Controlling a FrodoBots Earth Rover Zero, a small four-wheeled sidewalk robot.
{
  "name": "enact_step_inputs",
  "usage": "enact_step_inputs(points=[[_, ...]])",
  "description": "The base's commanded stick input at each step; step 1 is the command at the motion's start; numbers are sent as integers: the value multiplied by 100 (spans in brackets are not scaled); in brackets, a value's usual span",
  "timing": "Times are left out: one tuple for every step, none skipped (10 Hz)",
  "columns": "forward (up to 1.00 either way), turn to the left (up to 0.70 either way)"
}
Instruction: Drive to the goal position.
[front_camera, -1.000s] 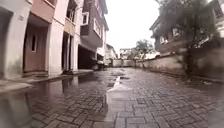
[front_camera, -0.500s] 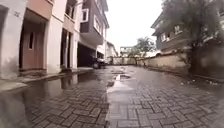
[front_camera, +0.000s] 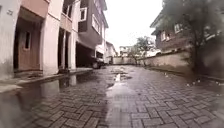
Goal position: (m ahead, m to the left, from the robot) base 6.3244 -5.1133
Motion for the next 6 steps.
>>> enact_step_inputs(points=[[50, 0], [50, 0], [50, 0], [50, 0], [50, 0], [50, 0]])
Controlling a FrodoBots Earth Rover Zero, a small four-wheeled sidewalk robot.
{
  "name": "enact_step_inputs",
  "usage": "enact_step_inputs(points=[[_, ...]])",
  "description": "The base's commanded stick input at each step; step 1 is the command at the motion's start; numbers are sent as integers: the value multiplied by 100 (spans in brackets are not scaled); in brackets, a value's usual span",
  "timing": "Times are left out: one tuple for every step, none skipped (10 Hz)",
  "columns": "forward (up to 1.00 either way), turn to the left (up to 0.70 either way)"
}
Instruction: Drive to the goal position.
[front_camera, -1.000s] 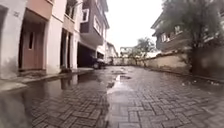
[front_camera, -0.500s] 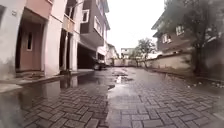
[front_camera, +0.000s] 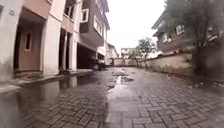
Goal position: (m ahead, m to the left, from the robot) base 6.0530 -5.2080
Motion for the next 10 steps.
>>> enact_step_inputs(points=[[50, 0], [50, 0], [50, 0], [50, 0], [50, 0], [50, 0], [50, 0], [50, 0], [50, 0], [50, 0]])
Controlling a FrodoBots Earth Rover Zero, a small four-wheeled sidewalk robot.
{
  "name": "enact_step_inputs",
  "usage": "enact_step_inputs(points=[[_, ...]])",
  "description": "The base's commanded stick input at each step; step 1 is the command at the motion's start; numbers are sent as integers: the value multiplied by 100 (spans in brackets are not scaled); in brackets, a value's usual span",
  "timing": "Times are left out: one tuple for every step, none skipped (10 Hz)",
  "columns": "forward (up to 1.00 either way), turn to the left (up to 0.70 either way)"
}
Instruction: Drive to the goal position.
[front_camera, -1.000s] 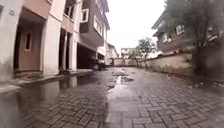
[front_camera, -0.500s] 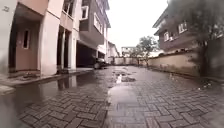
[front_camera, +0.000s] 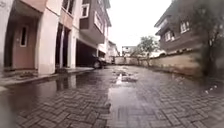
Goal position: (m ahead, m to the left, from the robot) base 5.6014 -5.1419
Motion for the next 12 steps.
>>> enact_step_inputs(points=[[50, 0], [50, 0], [50, 0], [50, 0], [50, 0], [49, 0], [49, 0], [50, 0], [50, 0], [50, 0], [50, 0], [50, 0]])
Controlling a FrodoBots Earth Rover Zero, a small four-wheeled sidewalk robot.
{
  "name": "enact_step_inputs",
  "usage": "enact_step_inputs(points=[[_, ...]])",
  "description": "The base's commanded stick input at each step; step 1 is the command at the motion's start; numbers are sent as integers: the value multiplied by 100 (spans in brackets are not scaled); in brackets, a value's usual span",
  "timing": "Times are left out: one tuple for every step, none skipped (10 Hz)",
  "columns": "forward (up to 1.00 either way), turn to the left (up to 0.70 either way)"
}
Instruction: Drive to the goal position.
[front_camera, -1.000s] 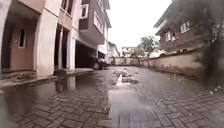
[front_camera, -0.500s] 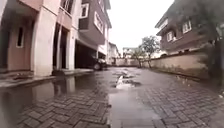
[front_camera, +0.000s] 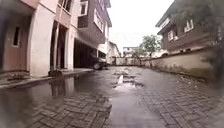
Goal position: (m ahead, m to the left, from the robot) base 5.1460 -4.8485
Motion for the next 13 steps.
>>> enact_step_inputs(points=[[50, 0], [50, 0], [50, 0], [50, 0], [50, 0], [50, 0], [46, 0], [42, 0], [38, 0], [34, 0], [30, 0], [26, 0], [25, 0]])
